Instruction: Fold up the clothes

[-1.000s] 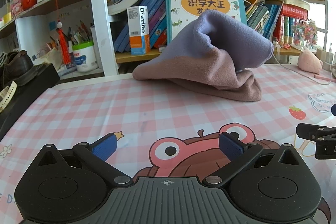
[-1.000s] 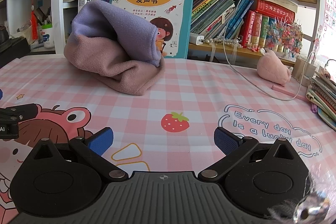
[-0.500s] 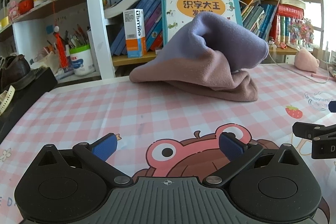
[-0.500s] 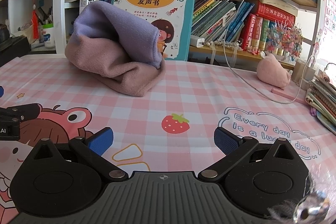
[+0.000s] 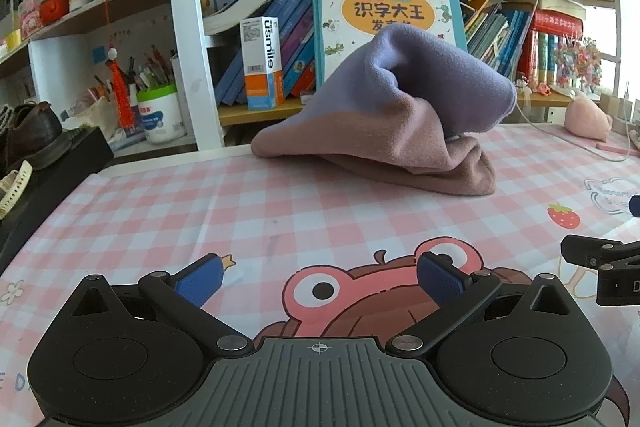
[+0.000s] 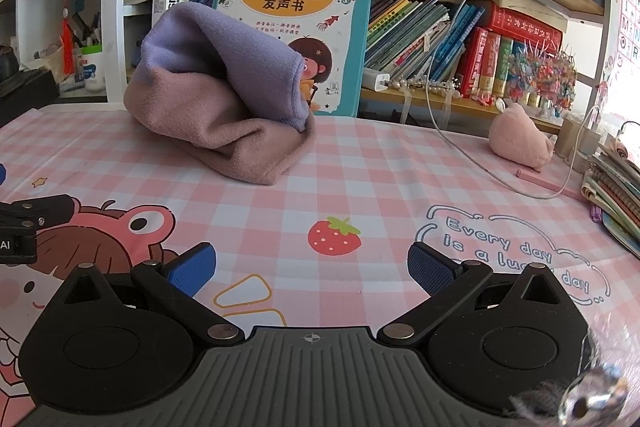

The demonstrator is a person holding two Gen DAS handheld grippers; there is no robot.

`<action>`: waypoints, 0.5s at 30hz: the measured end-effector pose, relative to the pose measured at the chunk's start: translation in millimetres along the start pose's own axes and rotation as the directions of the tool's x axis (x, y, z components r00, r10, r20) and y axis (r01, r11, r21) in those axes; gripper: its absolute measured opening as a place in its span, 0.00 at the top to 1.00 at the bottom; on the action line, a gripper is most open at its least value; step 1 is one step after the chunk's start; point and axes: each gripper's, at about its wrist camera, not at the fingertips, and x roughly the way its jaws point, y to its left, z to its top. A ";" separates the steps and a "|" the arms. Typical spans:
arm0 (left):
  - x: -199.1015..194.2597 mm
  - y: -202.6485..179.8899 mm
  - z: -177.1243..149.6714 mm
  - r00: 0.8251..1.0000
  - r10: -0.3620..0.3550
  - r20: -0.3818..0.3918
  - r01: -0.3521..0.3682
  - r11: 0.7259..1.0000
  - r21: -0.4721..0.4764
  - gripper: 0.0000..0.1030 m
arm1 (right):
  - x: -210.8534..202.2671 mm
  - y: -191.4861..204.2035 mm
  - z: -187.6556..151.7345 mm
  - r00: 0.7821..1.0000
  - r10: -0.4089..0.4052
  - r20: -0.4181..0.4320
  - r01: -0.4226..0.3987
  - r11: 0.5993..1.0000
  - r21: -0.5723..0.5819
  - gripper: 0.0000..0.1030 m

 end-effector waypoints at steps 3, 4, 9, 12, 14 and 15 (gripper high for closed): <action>-0.6 0.0 0.0 1.000 0.008 0.005 -0.008 1.000 -0.001 0.00 | -0.2 -0.2 -0.1 1.000 0.002 0.001 -0.002 1.000 -0.001 0.00; -0.9 -0.1 -0.1 1.000 0.010 0.007 -0.010 1.000 0.000 0.00 | -0.3 -0.4 -0.1 1.000 0.003 0.002 -0.003 1.000 0.000 0.00; -1.3 -2.1 0.4 1.000 0.018 0.010 -0.018 1.000 0.011 0.00 | -1.0 -2.1 0.2 1.000 0.004 0.006 -0.004 1.000 0.009 0.00; -1.3 -2.7 0.7 1.000 0.018 0.010 -0.018 1.000 0.017 0.00 | -0.7 -2.2 0.3 1.000 0.005 0.005 -0.005 1.000 0.011 0.00; -1.5 -2.4 0.3 0.999 0.031 0.011 -0.031 0.999 0.015 0.00 | -0.4 -1.4 0.3 1.000 0.007 0.003 -0.007 1.000 0.006 0.00; -2.0 -1.8 0.2 0.999 0.040 0.013 -0.040 0.999 0.010 0.00 | -0.2 -0.9 0.3 1.000 0.008 0.001 -0.008 1.000 0.003 0.00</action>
